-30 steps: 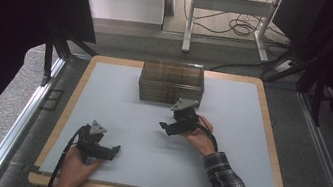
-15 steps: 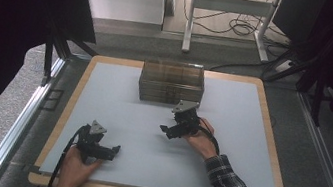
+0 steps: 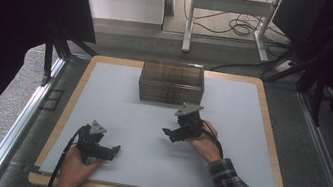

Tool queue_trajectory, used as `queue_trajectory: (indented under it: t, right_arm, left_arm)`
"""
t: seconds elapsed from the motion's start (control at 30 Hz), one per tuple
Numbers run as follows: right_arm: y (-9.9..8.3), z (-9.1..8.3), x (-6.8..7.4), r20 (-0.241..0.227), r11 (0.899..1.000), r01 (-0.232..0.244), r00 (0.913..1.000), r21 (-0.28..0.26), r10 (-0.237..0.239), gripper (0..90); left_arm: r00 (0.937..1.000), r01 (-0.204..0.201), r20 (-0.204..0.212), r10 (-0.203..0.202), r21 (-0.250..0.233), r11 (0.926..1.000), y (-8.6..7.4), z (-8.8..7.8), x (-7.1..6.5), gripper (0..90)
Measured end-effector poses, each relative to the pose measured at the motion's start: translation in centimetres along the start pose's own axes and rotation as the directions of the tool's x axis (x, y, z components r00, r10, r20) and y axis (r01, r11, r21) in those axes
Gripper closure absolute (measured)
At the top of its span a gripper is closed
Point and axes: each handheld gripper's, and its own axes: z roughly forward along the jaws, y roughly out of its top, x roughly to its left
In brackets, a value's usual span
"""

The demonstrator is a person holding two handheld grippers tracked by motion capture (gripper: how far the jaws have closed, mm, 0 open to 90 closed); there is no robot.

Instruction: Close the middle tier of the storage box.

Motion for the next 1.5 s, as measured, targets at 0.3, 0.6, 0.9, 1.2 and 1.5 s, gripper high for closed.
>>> queue_trajectory:
  t: [0.3, 0.6, 0.9, 1.2, 1.5]
  right_arm:
    - [-0.9, -0.8, 0.0, -0.007, 1.000, -0.010, 0.9999, 0.014, 0.010, 3.6]
    - [-1.3, -1.5, 0.4, -0.009, 1.000, 0.002, 1.0000, 0.024, -0.002, 3.2]
    - [-2.2, -2.0, 0.6, -0.022, 0.999, -0.001, 0.9997, 0.043, 0.002, 0.6]
    - [-2.8, -2.8, 0.9, -0.017, 0.998, 0.005, 0.9998, 0.057, -0.004, 0.1]
    - [-3.3, -4.0, 1.4, -0.011, 0.998, 0.013, 0.9999, 0.055, -0.012, 0.1]
  left_arm:
    - [1.0000, 0.000, 0.000, 0.000, 0.000, 1.0000, 0.0, 0.0, 0.0, 0.0]
    - [1.0000, 0.000, 0.000, 0.000, 0.000, 1.0000, 0.0, 0.0, 0.0, 0.0]
    - [1.0000, 0.001, 0.000, -0.001, 0.000, 1.0000, 0.0, 0.0, 0.0, 0.0]
    - [1.0000, 0.000, 0.000, 0.000, 0.000, 1.0000, 0.0, 0.0, 0.0, 0.0]
    - [1.0000, 0.000, 0.000, 0.000, 0.000, 1.0000, 0.0, 0.0, 0.0, 0.0]
